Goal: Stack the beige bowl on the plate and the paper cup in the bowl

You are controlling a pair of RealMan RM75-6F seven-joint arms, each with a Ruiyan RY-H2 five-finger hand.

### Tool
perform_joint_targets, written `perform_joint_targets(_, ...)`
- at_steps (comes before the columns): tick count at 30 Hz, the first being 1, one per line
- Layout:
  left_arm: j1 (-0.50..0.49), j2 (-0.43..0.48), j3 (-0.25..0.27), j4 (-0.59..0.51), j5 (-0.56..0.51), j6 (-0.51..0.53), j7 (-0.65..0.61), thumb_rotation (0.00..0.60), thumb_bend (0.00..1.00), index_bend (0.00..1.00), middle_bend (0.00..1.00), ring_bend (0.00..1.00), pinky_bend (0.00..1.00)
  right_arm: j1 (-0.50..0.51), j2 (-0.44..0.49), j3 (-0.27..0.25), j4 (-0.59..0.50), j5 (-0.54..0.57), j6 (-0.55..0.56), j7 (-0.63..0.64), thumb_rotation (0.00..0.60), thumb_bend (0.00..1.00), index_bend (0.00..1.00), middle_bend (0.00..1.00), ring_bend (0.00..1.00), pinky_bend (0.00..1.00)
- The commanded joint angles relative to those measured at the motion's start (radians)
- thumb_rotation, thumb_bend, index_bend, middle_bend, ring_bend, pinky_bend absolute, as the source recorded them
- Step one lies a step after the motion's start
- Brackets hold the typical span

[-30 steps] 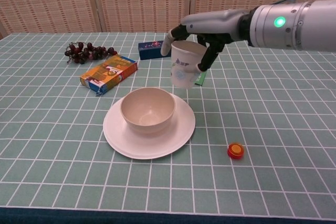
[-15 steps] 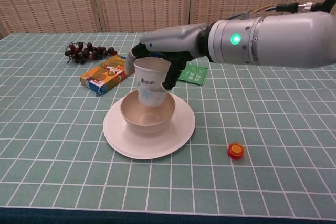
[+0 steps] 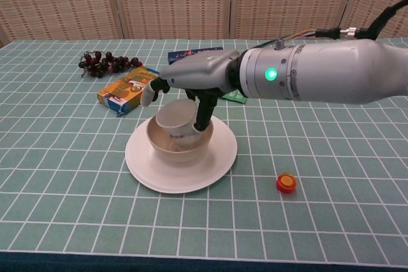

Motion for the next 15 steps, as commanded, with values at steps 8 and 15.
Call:
perform_joint_targets(8,0.000,0.005,-0.005,-0.002,0.003,-0.002,-0.003,0.600,0.22,0.28,0.34,0.34,0.44,-0.040,0.097,-0.004,-0.102,-0.022,0.095,-0.006,0.600,0.27,0.03,0.04,0.02,0.20)
perform_joint_targets(15,-0.006,0.014,-0.015,-0.004,0.000,-0.010,-0.006,0.600,0.22,0.28,0.34,0.34,0.44,-0.173,0.286,-0.037,-0.245,-0.076,0.283,-0.028,0.600,0.27,0.03,0.10,0.02,0.20)
